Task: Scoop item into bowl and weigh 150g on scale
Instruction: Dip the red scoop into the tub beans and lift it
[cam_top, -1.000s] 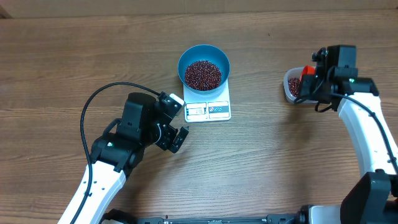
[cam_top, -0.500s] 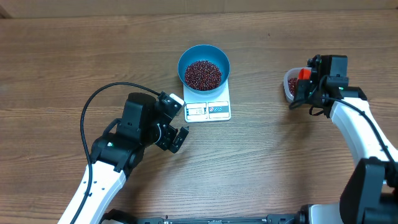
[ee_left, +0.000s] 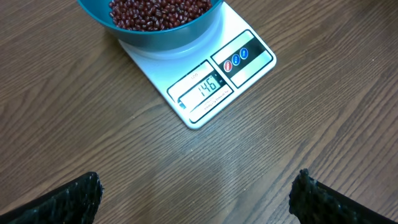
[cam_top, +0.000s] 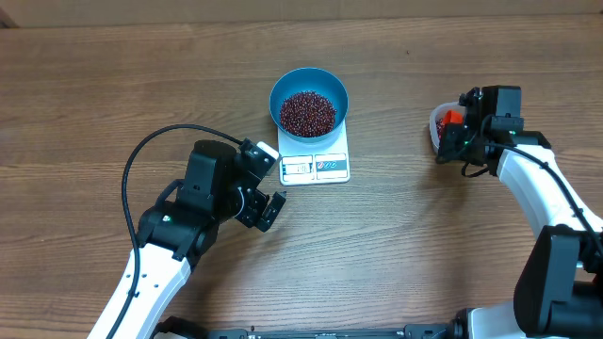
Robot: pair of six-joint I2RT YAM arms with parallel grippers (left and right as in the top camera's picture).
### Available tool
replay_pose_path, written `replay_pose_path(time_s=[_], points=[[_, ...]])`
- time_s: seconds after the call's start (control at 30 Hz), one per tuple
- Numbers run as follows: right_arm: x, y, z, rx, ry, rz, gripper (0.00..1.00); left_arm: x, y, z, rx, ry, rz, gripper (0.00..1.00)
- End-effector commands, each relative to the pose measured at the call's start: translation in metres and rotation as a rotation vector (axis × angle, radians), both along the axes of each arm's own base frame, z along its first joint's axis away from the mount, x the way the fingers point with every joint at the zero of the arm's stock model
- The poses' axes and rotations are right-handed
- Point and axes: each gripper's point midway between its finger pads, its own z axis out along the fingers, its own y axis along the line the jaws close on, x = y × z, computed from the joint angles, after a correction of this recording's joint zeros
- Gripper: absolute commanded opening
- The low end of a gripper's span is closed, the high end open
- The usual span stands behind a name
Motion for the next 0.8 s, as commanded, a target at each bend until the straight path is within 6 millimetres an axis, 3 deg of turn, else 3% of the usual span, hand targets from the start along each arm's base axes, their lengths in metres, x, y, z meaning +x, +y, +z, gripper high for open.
replay_pose_path(time_s=[0.0,0.23,0.63,0.77], points=[[0.011,0.012,0.018,0.084,-0.037,0.011,0.04,-0.002,-0.002,-0.005,0.009,0.007,-0.026,0.99],[0.016,0.005,0.038,0.160,-0.043,-0.020,0.04,-0.002,-0.002,-0.005,0.009,0.007,-0.026,0.99],[0.002,-0.023,0.058,0.447,-0.065,-0.065,0.04,-0.002,-0.002,-0.005,0.009,0.007,-0.026,0.99],[0.001,-0.014,0.072,0.510,-0.113,0.011,0.04,-0.002,-0.002,-0.005,0.009,0.007,-0.026,1.00]])
